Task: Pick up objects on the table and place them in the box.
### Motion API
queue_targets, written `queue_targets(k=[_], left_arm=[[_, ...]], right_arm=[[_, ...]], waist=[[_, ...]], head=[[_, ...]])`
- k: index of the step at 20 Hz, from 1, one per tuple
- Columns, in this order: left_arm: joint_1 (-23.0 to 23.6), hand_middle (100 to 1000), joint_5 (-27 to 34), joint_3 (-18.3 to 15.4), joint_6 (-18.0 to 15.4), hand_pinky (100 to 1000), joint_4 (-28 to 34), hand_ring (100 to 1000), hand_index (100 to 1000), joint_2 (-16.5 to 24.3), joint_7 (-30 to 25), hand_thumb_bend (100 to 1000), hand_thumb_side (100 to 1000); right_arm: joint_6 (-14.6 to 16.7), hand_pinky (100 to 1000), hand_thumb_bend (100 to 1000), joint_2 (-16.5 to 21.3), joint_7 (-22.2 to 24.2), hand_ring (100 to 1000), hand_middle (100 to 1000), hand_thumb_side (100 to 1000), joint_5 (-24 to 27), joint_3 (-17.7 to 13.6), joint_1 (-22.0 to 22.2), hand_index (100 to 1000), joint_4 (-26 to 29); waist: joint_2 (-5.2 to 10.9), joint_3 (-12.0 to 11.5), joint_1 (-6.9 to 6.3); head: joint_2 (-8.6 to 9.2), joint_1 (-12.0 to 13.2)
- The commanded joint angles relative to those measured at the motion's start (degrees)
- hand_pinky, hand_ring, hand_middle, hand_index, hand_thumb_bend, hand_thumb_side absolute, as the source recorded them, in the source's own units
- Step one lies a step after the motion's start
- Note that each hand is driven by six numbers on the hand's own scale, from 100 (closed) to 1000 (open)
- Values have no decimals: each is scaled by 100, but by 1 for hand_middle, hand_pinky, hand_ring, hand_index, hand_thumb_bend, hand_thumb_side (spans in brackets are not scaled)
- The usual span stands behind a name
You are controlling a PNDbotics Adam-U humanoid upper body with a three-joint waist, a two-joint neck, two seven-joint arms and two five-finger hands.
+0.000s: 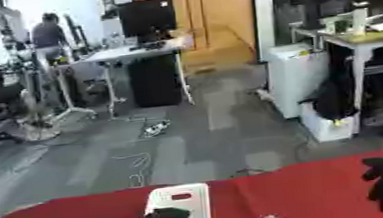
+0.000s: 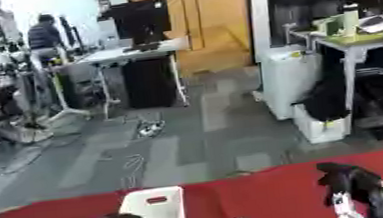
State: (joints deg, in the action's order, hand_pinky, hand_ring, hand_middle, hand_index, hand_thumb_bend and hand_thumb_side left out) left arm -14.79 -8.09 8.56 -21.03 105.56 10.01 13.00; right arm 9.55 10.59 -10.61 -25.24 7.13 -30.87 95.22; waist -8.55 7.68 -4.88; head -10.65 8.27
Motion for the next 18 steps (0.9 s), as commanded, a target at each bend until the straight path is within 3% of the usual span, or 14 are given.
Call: queue_targets(k=[1, 4, 6, 9, 11, 15, 18], left_arm=[[-67, 637, -15, -28, 7, 433, 77, 621, 736, 17, -4, 399, 828], [-56, 638, -20, -45, 13, 434, 75, 622, 736, 27, 15, 398, 830], [-52, 638, -22, -42, 13, 435, 74, 623, 736, 30, 15, 398, 830], [-46, 639, -25, -41, 15, 435, 72, 623, 736, 27, 16, 398, 830], [-45, 640, -27, -45, 16, 437, 68, 625, 737, 28, 19, 398, 829], [-57, 645, -42, -56, 27, 459, 54, 645, 739, 53, 28, 401, 826], [-62, 652, -53, -66, 41, 482, 48, 661, 740, 69, 38, 400, 827]], right_arm=[[-13, 268, 100, 70, -8, 397, 530, 918, 21, -25, -51, 742, 116], [-17, 268, 100, 67, -22, 398, 531, 919, 21, -34, -32, 744, 129], [-16, 269, 100, 65, -18, 399, 532, 919, 13, -29, -31, 745, 131], [-29, 269, 100, 64, -21, 399, 532, 919, -1, -33, -20, 746, 130], [-51, 272, 100, 61, -8, 401, 534, 917, -12, -31, -10, 748, 119], [-260, 276, 100, 67, 138, 416, 548, 914, -144, -15, -14, 766, 34], [-561, 212, 100, 48, 198, 412, 552, 900, -306, -20, -25, 780, -33]], waist=[[70, -17, 30], [69, -35, 30], [75, -34, 27], [82, -28, 28], [92, -22, 35], [142, -10, 62], [167, 7, 79]], head=[[-77, -85], [415, -78], [536, -94], [539, -105], [436, -132], [-203, -152], [-655, -108]])
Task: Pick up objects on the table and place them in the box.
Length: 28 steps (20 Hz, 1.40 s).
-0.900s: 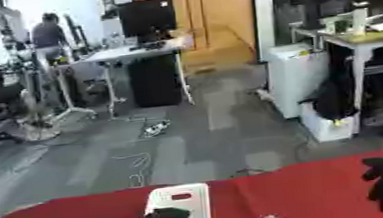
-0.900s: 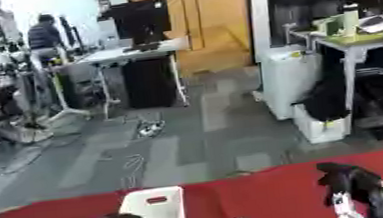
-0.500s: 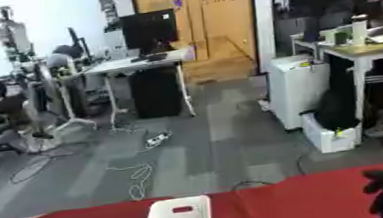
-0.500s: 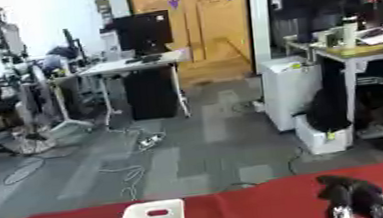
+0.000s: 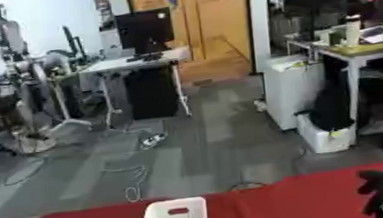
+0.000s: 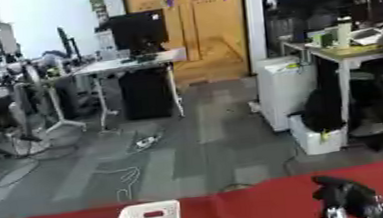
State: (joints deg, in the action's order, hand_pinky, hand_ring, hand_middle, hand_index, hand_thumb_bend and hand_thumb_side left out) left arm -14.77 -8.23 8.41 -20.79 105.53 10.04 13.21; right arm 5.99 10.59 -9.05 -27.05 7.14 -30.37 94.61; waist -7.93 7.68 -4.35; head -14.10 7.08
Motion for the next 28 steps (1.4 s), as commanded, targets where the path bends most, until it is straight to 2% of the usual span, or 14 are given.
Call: queue_targets(k=[1, 6, 9, 18, 22, 23, 24, 25, 28], left_arm=[[-69, 651, -44, -52, 23, 482, 48, 660, 740, 71, 20, 400, 827], [-102, 656, -60, -30, 51, 527, 21, 679, 741, 70, 20, 398, 829], [-117, 657, -69, -21, 57, 533, 18, 682, 742, 73, 20, 397, 829], [-135, 656, -81, -5, 63, 538, 16, 687, 743, 76, 8, 391, 835], [-126, 657, -81, 13, 64, 539, 14, 687, 743, 79, -11, 389, 838], [-122, 657, -80, 19, 64, 539, 13, 687, 743, 83, -19, 388, 838], [-118, 659, -78, 24, 65, 538, 11, 687, 744, 86, -26, 388, 838], [-113, 664, -75, 33, 66, 537, 8, 686, 746, 93, -34, 388, 837], [-95, 667, -66, 55, 65, 535, -2, 686, 747, 113, -58, 387, 839]], right_arm=[[-345, 216, 100, 32, 65, 412, 551, 902, -201, -18, -89, 778, 2], [-900, 236, 100, -54, 338, 432, 587, 896, -724, 45, -195, 811, -43], [-1067, 257, 100, -90, 473, 444, 598, 886, -1078, 66, -261, 820, -39], [-1248, 334, 100, 155, 782, 489, 633, 885, -1725, 144, -376, 839, -96], [-1300, 463, 100, 257, 1064, 570, 696, 900, -1931, 252, -511, 883, -274], [-1306, 498, 100, 283, 1201, 605, 735, 916, -2007, 304, -572, 911, -358], [-1306, 505, 100, 301, 1345, 620, 756, 891, -2092, 345, -629, 933, -434], [-1302, 488, 100, 335, 1589, 639, 819, 969, -2236, 424, -710, 986, -566], [-1273, 471, 100, 391, 2471, 661, 863, 993, -2894, 576, -965, 1000, -926]], waist=[[108, 14, 30], [84, 40, 23], [71, 46, 15], [-21, 41, 7], [-47, 24, 9], [-45, 19, 13], [-42, 15, 17], [-36, 7, 27], [-15, -7, 55]], head=[[-453, 33], [-1025, -19], [-1219, -32], [-1247, 29], [-1221, 129], [-1212, 155], [-1206, 170], [-1202, 177], [-1193, 193]])
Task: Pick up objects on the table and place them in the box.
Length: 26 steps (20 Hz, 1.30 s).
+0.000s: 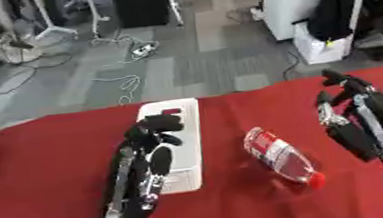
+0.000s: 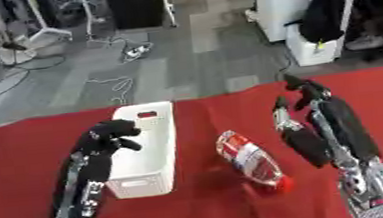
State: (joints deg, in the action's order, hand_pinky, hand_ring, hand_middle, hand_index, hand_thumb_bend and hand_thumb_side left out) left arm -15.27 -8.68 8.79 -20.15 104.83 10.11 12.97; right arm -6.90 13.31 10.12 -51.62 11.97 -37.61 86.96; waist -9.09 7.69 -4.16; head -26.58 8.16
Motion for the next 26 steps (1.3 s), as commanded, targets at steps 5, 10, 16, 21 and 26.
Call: queue_targets(k=[5, 10, 16, 21, 26], left_arm=[[-30, 670, 1, 52, 5, 535, 51, 686, 748, 120, -103, 383, 844], [-32, 671, 17, 66, 11, 536, 50, 687, 749, 116, -157, 381, 846], [-17, 673, 23, 65, 18, 537, 45, 687, 749, 109, -185, 379, 848], [-8, 673, 19, 67, 22, 538, 34, 687, 750, 112, -199, 377, 851], [-11, 673, 20, 73, 19, 539, 21, 687, 750, 104, -219, 376, 854]], right_arm=[[-2, 317, 100, 76, 1481, 597, 847, 968, -1775, 126, -569, 1000, -448], [-38, 309, 100, -107, 2028, 607, 844, 966, -2644, 118, -653, 1000, -586], [89, 336, 100, -176, 2332, 588, 851, 1000, -2749, 149, -710, 1000, -560], [239, 443, 100, -196, 2462, 662, 891, 1000, -2880, 220, -788, 1000, -578], [414, 517, 100, -262, 2530, 708, 928, 1000, -3307, 274, -782, 1000, -559]], waist=[[124, -29, 57], [118, -47, 44], [113, -46, 47], [127, -36, 58], [132, -50, 60]], head=[[82, 95], [93, 101], [84, 83], [71, 89], [95, 167]])
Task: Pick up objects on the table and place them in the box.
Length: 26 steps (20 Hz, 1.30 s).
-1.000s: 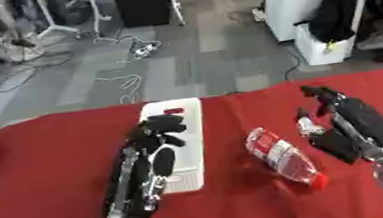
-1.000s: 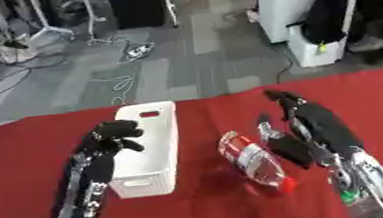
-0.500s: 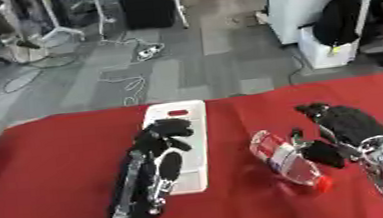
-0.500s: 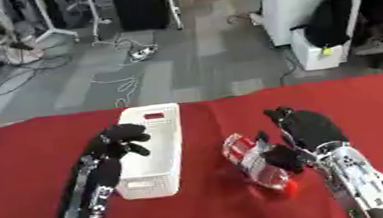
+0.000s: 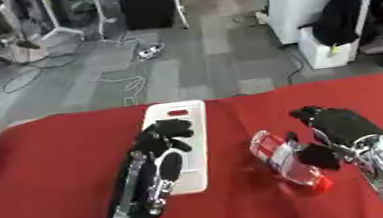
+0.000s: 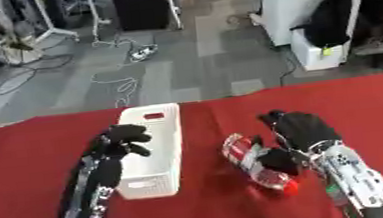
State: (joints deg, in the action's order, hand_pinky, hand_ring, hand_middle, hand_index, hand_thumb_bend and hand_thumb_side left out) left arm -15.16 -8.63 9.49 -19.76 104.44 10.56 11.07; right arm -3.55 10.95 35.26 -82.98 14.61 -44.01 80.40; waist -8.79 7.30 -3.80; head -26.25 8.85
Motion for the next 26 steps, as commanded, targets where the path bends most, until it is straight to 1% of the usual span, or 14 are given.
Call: queue_targets(k=[1, 3, 7, 12, 17, 21, 22, 23, 24, 26], left_arm=[[-22, 673, 15, 3, -20, 540, 58, 687, 750, 58, -32, 376, 855], [-23, 673, 15, 3, -21, 540, 55, 687, 750, 55, -39, 375, 856], [-27, 673, 13, 1, -20, 541, 51, 688, 751, 51, -47, 374, 858], [-36, 674, 7, -1, -16, 542, 52, 688, 751, 45, -56, 372, 861], [-42, 674, 5, 1, -12, 543, 53, 689, 751, 41, -64, 372, 862], [-50, 674, 4, 6, -11, 544, 55, 689, 752, 40, -73, 372, 864], [-52, 674, 4, 8, -10, 544, 56, 689, 752, 40, -76, 372, 864], [-53, 674, 4, 9, -9, 544, 58, 689, 752, 40, -79, 372, 864], [-54, 674, 4, 10, -8, 545, 59, 689, 752, 41, -81, 373, 863], [-57, 670, 3, 13, -6, 545, 62, 689, 749, 42, -88, 375, 862]], right_arm=[[117, 539, 100, -37, 20, 721, 936, 1000, -206, 16, -135, 1000, 99], [203, 576, 100, -59, 70, 743, 951, 1000, -232, 28, -115, 1000, 81], [276, 593, 100, -131, 55, 755, 955, 1000, -189, 13, -41, 1000, 111], [215, 585, 100, -294, -77, 744, 947, 1000, -158, -61, 147, 1000, 195], [158, 579, 100, -362, -177, 739, 937, 1000, -249, -79, 244, 1000, 235], [166, 551, 100, -393, -161, 712, 901, 1000, -378, -80, 281, 1000, 227], [167, 519, 100, -399, -153, 681, 871, 1000, -401, -81, 291, 1000, 230], [167, 515, 100, -403, -146, 676, 865, 1000, -419, -81, 298, 1000, 234], [165, 475, 100, -404, -144, 634, 815, 1000, -436, -81, 303, 1000, 239], [160, 423, 100, -397, -156, 569, 745, 1000, -485, -77, 307, 1000, 253]], waist=[[103, -12, 25], [102, -13, 30], [95, -13, 35], [67, -22, 28], [42, -31, 24], [24, -42, 20], [17, -47, 17], [13, -51, 14], [8, -55, 11], [0, -61, 7]], head=[[65, 111], [73, 138], [80, 170], [91, 197], [95, 208], [97, 193], [98, 184], [99, 178], [99, 165], [97, 141]])
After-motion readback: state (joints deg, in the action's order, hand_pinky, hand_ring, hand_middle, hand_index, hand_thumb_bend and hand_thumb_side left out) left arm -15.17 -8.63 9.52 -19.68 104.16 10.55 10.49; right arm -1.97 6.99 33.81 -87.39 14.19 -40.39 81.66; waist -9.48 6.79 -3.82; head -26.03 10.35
